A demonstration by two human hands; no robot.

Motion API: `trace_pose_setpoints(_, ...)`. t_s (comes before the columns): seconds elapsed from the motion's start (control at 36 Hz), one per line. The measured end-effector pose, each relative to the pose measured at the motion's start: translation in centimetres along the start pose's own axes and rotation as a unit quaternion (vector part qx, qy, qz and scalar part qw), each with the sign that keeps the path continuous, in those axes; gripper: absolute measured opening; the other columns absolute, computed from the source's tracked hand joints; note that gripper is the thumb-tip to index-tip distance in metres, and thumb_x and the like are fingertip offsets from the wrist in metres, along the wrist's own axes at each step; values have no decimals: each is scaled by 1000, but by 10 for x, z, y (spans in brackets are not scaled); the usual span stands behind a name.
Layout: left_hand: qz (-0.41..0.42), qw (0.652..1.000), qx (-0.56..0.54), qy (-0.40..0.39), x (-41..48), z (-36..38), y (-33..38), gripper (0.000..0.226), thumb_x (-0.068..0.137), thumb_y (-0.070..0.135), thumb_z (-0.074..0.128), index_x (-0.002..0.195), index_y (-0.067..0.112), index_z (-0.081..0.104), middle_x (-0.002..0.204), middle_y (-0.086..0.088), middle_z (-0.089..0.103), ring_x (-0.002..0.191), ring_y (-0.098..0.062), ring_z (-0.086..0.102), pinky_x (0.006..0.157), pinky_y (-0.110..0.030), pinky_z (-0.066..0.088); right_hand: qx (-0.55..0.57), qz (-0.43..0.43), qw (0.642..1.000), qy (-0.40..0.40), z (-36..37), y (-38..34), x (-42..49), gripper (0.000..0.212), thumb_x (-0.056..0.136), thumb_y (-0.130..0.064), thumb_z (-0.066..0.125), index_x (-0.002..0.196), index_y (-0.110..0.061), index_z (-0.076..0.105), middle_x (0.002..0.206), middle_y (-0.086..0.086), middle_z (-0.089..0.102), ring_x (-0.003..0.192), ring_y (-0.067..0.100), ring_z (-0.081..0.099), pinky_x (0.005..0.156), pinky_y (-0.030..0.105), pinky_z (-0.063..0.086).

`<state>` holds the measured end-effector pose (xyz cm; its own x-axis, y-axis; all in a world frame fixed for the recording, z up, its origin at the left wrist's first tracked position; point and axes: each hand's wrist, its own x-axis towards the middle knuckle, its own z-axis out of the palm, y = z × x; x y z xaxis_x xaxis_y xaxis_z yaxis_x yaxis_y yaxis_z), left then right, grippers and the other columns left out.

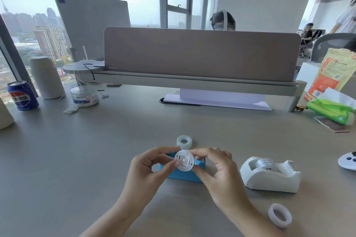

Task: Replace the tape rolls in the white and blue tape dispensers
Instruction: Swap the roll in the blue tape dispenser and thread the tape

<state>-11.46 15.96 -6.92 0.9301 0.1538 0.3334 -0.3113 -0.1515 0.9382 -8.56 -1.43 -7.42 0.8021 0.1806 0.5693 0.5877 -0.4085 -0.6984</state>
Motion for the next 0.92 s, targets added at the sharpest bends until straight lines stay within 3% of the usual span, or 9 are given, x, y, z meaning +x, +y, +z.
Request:
trace_pose_setpoints(0.11,9,1000,19,8,1,-1,0,13,75,24,77,87,29,78,77,0,80,68,-7,65,75,-29,44,7,17,1000,20,0,7,2,10,79,-26,76,83,-33,70,103,-29,71,101,-7,54,90,27,39)
trace_pose_setpoints(0.22,-7,1000,13,0,-1,4,-2,19,80,11,78,82,30,78,76,2,80,66,-7,64,72,-30,45,-8,32,999,-33,4,9,-2,15,80,-31,69,82,-45,66,95,-32,71,96,15,52,79,7,35)
trace_pose_setpoints(0.28,-15,1000,15,-5,-2,6,-3,18,80,12,78,82,30,78,77,2,80,69,-11,65,73,-37,46,-7,28,999,-30,7,9,-4,13,78,-33,65,86,-43,67,91,-28,72,94,16,52,78,8,36)
trace_pose_setpoints(0.36,-6,1000,30,-2,0,5,-4,16,81,13,78,84,29,78,78,3,80,72,-15,66,72,-40,43,-13,21,1000,-15,6,12,-2,19,82,-18,73,88,-36,70,88,-28,74,95,12,56,85,11,34)
trace_pose_setpoints(0.47,2,996,87,8,0,-3,-6,17,80,13,79,81,29,77,75,3,80,68,-10,63,66,-23,37,-30,20,999,29,1,21,-2,19,82,-14,74,86,-32,72,84,-23,74,92,0,62,95,28,39)
trace_pose_setpoints(0.61,-9,983,176,-49,-8,1,-2,13,78,17,81,79,30,78,73,9,78,66,-1,63,62,-4,39,-89,-6,994,54,5,22,-8,18,81,-12,72,85,-30,73,79,-33,59,92,-24,43,87,33,37)
trace_pose_setpoints(0.72,-23,979,198,-45,-10,-6,-4,9,77,22,81,79,30,78,74,7,78,61,1,60,56,-7,37,-75,-12,995,62,1,25,-7,20,82,-10,71,84,-30,72,75,-37,61,87,-16,51,88,30,41)
trace_pose_setpoints(0.81,-60,973,219,-49,-15,-17,-7,9,78,22,80,76,31,78,73,5,79,56,2,58,54,-10,37,-54,-4,997,58,-5,23,-9,23,82,-6,71,84,-29,72,89,-45,61,89,-17,52,87,20,40)
trace_pose_setpoints(0.92,-93,961,258,-40,-25,-31,-11,3,78,28,78,74,28,77,71,7,79,63,-1,66,67,-22,47,-106,-69,992,20,-10,18,-11,18,78,-16,72,85,-33,70,86,-25,69,89,-1,58,86,33,40)
